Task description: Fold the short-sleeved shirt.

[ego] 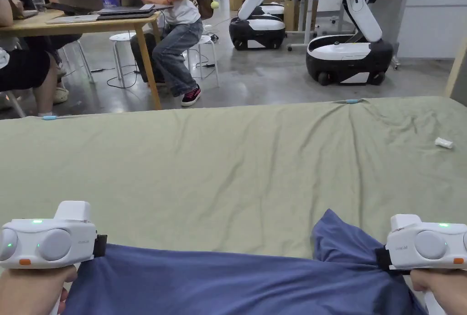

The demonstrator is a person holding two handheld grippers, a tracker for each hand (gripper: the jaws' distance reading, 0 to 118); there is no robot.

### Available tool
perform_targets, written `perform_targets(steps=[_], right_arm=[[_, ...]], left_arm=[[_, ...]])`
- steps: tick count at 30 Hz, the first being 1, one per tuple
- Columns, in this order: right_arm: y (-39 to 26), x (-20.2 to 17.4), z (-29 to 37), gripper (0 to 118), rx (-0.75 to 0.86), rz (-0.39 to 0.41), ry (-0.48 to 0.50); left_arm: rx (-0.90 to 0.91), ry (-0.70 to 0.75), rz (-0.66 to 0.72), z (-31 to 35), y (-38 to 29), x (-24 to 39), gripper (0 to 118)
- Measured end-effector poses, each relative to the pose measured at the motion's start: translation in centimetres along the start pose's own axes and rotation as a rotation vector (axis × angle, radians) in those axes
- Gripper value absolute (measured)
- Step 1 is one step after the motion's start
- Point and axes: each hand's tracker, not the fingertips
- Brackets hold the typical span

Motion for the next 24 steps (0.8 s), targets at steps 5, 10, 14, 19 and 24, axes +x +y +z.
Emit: perform_targets(steps=[5, 10, 14, 19, 24], right_arm=[[-0.2, -1.2, 4.6, 4, 0.091, 0.022, -0.011], [-2.4, -1.3, 13.4, 4, 0.244, 0.062, 0.016], [-6.3, -0.6, 20.5, 4, 0.356, 0.072, 0.015], [-12.9, -0.1, 25.7, 4, 0.4, 0.109, -0.006], [-19.6, -0.6, 24.5, 4, 0.322, 0.153, -0.037]], left_arm=[[0.035, -0.011, 0.01, 2.3, -0.9, 0.0, 0], [0.117, -0.042, 0.032, 8.2, -2.7, -1.4, 0], [0.191, -0.07, 0.045, 14.3, -5.9, -3.0, 0], [0.207, -0.095, 0.05, 19.8, -12.2, -5.0, 0], [0.132, -0.115, 0.022, 21.6, -19.2, -5.3, 0]])
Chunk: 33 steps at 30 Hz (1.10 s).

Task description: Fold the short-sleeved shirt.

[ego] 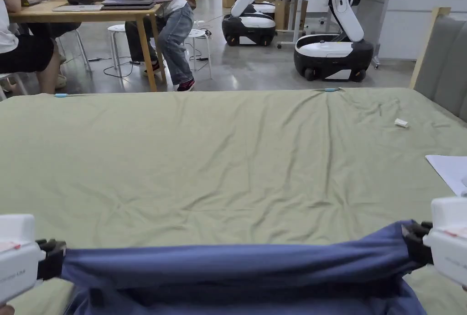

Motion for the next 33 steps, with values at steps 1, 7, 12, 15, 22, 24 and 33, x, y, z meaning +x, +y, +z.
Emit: perform_targets(steps=[1, 7, 12, 15, 22, 24, 33], right_arm=[[-1.3, -0.7, 0.0, 4, -0.029, 0.01, -0.001], [-4.9, -1.7, -1.2, 5, -0.118, -0.001, -0.015], [-2.3, -2.4, -0.4, 88, 0.011, -0.035, 0.015], [1.8, -4.6, 1.7, 95, 0.147, -0.081, 0.067], [6.4, -11.0, 1.1, 110, 0.351, -0.032, 0.072], [6.7, -11.9, 0.9, 104, 0.35, -0.025, 0.081], [6.5, -12.6, 1.0, 0, 0.388, -0.025, 0.079]], left_arm=[[-0.028, 0.002, -0.002, 0.0, -1.4, -0.1, 0], [-0.09, 0.022, 0.031, -0.6, -4.6, -0.2, 1], [0.058, 0.065, -0.028, 0.8, -1.9, 2.3, 82], [0.163, 0.026, -0.092, 1.3, 1.4, 5.7, 94], [0.298, 0.006, -0.11, 0.2, 6.5, 13.6, 104], [0.313, 0.016, -0.137, -0.7, 6.6, 14.2, 98], [0.282, 0.001, -0.124, -1.5, 6.2, 13.3, 0]])
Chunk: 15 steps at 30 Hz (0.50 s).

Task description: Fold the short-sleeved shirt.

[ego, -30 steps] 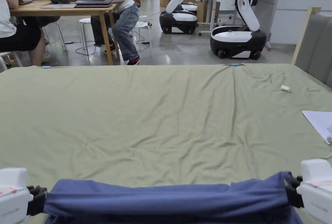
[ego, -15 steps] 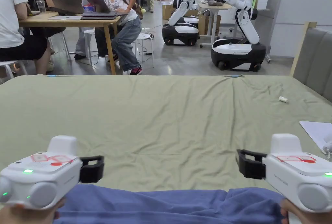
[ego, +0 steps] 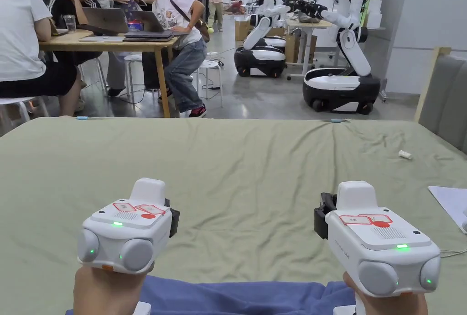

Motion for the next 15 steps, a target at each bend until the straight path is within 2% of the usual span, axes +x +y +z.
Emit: perform_targets(steps=[2, 7, 8, 9, 10, 11, 12, 15], right_arm=[[0.0, -0.3, -0.1, 0, 0.003, 0.01, 0.0], [-0.3, -1.4, -0.1, 0, 0.006, 0.015, 0.018], [-0.2, -1.9, 0.2, 0, 0.001, 0.015, 0.024], [-0.3, -2.3, 0.1, 0, -0.006, 0.02, 0.032], [-0.5, -2.7, -0.1, 0, -0.011, 0.026, 0.037], [-0.6, -3.2, -0.4, 0, -0.014, 0.031, 0.042], [-0.7, -3.8, -0.5, 0, -0.02, 0.033, 0.054], [-0.9, -5.0, -0.8, 0, -0.033, 0.037, 0.073]], left_arm=[[-0.004, 0.011, 0.014, 0.3, -0.7, -1.4, 0], [-0.083, 0.016, 0.281, 2.1, -6.2, -9.2, 0], [-0.096, 0.018, 0.33, 2.3, -7.6, -10.8, 3], [-0.114, 0.026, 0.382, 2.6, -9.1, -12.5, 21], [-0.124, 0.024, 0.419, 2.8, -10.1, -13.7, 64], [-0.141, 0.012, 0.463, 3.0, -11.4, -15.1, 95], [-0.162, 0.005, 0.52, 3.1, -12.5, -16.3, 117], [-0.163, -0.056, 0.692, 3.4, -15.2, -19.3, 117]])
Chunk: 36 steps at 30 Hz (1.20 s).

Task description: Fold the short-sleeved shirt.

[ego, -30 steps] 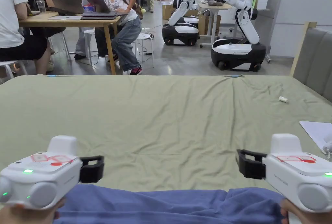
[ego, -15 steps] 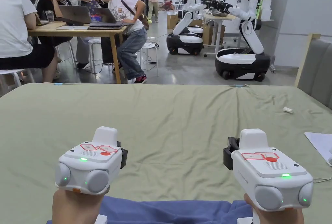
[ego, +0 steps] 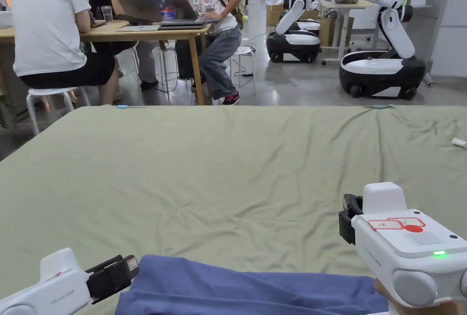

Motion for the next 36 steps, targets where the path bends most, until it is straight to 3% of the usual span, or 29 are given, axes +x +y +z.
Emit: perform_targets(steps=[3, 6, 8, 9, 12, 13, 14, 15, 16, 17, 20, 24, 29, 32, 36], right_arm=[[-0.3, -0.7, -0.9, 0, -0.01, 0.007, 0.015], [-0.2, -1.0, -1.1, 0, -0.013, 0.014, 0.02], [0.0, -1.5, -1.2, 0, -0.01, 0.021, 0.025], [0.0, -1.7, -1.2, 0, -0.009, 0.026, 0.028], [0.1, -2.5, -1.3, 0, -0.007, 0.036, 0.038], [0.1, -2.7, -1.2, 0, -0.007, 0.037, 0.042], [0.1, -2.9, -1.2, 0, -0.008, 0.036, 0.045], [0.1, -3.1, -1.2, 0, -0.009, 0.035, 0.048], [0.0, -3.3, -1.3, 0, -0.013, 0.036, 0.05], [0.0, -3.3, -1.5, 0, -0.016, 0.039, 0.053], [0.0, -3.4, -1.6, 0, -0.021, 0.055, 0.051], [0.1, -3.4, -1.6, 0, -0.024, 0.066, 0.047], [0.1, -3.4, -1.4, 0, -0.029, 0.059, 0.05], [0.1, -3.2, -1.2, 0, -0.031, 0.063, 0.049], [-0.1, -2.3, -1.0, 0, -0.033, 0.065, 0.045]], left_arm=[[-0.086, -0.101, 0.248, -1.5, -0.9, -3.4, 118], [-0.243, -0.333, 0.49, -4.6, -3.1, -5.5, 118], [-0.209, -0.442, 0.532, -5.1, -4.8, -3.5, 118], [-0.167, -0.403, 0.513, -5.2, -4.7, -2.6, 118], [-0.168, -0.49, 0.681, -6.5, -4.8, -1.6, 117], [-0.176, -0.513, 0.72, -6.8, -5.1, -1.2, 101], [-0.189, -0.505, 0.744, -7.3, -5.5, -0.9, 75], [-0.217, -0.445, 0.732, -7.8, -6.0, -0.4, 38], [-0.218, -0.358, 0.675, -8.6, -6.6, -0.3, 11], [-0.195, -0.284, 0.633, -8.6, -6.9, -0.2, 11], [-0.102, -0.296, 0.66, -6.9, -6.6, 1.0, 9], [-0.072, -0.169, 0.388, -5.0, -4.1, 1.4, 8], [0.019, -0.062, 0.243, -3.5, -1.2, -1.2, 8], [0.023, 0.046, -0.004, -2.5, 0.6, 0.0, 8], [0.01, 0.083, -0.404, -2.3, -0.6, 7.0, 8]])
